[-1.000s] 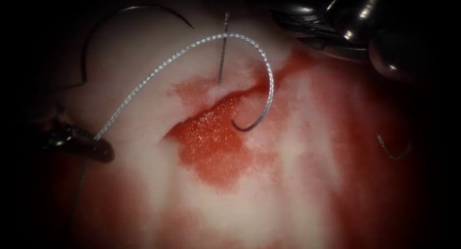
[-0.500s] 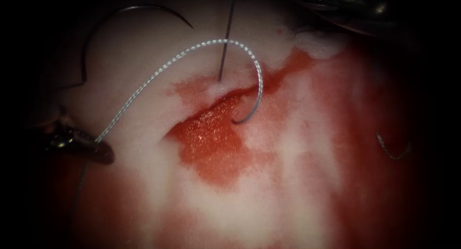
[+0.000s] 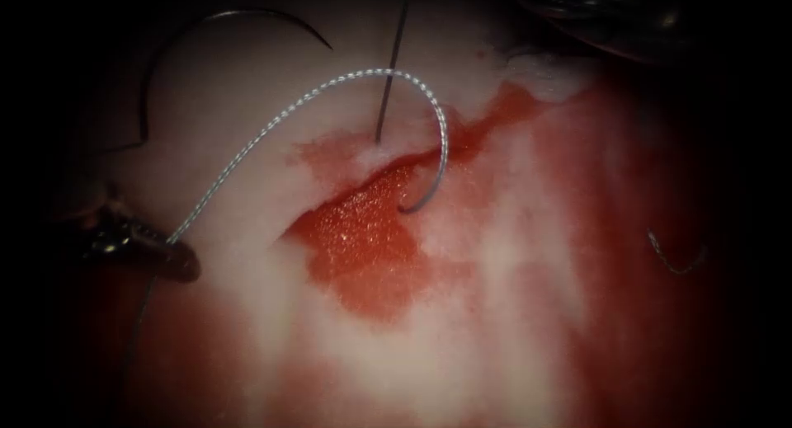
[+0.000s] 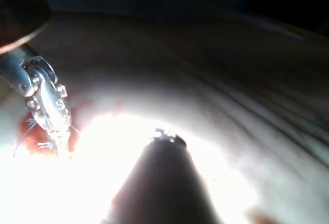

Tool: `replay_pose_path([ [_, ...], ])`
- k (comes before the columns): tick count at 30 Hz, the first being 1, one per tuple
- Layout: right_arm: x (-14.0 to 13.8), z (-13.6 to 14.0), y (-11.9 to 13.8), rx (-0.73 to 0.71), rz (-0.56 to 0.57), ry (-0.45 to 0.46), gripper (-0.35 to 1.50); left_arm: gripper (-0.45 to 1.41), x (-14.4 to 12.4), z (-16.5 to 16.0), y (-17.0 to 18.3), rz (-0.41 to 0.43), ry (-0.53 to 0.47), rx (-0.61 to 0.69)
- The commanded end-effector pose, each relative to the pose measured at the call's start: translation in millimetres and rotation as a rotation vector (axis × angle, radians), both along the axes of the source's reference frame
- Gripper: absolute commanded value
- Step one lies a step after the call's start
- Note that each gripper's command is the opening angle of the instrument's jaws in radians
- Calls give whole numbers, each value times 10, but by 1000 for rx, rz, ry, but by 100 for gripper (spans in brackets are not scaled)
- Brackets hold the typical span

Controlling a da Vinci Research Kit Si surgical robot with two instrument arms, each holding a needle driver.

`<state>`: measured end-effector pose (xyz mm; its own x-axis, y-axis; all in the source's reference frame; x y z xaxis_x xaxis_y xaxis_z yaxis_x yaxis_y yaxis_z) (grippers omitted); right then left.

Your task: Wound Closure

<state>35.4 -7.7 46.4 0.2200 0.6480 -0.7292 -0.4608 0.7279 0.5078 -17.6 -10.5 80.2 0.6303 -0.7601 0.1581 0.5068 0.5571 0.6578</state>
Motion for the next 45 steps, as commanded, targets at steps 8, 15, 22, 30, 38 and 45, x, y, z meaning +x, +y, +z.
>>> replay_pose_path([
  [8,-23,-20,-12,-58,37,54,111,-45,16,-13,36,102,70,-201],
  [15,-45,-29,-37,-10,-55,139,98,-45,15,-18,42,150,78,-269],
  [22,-64,-23,-38,220,-48,26,-3,-45,14,-28,49,217,50,-384],
  [30,-58,-8,-47,226,-129,44,51,-45,0,-30,46,254,42,-412],
  [38,-41,6,-55,187,-139,-25,79,-45,-17,-32,42,294,22,-433],
  [45,-32,8,-52,174,-136,-36,74,-45,-24,-34,38,299,15,-427],
])
